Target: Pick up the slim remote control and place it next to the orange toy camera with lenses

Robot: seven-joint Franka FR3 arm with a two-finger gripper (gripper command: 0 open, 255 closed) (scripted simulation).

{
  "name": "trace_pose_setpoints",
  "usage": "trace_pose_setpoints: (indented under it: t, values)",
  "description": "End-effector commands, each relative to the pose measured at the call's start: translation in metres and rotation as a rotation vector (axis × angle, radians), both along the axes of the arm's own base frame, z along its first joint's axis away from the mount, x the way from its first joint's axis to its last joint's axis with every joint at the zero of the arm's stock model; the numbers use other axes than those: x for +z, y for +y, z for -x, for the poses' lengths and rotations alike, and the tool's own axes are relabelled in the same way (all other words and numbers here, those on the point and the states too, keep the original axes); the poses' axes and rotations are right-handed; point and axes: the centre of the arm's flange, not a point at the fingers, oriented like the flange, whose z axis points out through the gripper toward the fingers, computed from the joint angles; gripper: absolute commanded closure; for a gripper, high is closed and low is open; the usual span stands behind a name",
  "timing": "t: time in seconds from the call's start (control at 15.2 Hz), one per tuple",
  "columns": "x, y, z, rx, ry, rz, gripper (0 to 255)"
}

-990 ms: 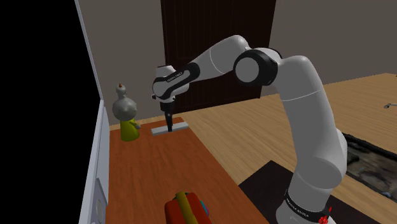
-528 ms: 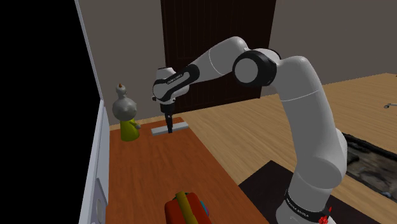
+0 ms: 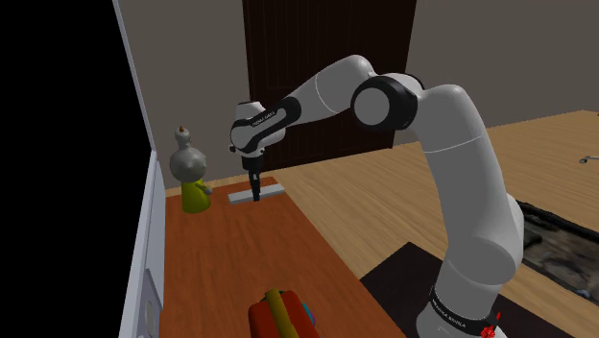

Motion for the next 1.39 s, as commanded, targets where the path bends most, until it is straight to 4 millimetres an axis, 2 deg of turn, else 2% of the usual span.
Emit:
trace_pose_setpoints:
  t: [0.0, 0.13, 1.32]
  values:
    - [-0.001, 0.000, 0.000, -0.001, 0.001, 0.000, 255]
    - [-0.001, 0.000, 0.000, -0.001, 0.001, 0.000, 255]
    - [0.094, 0.000, 0.000, -0.001, 0.001, 0.000, 255]
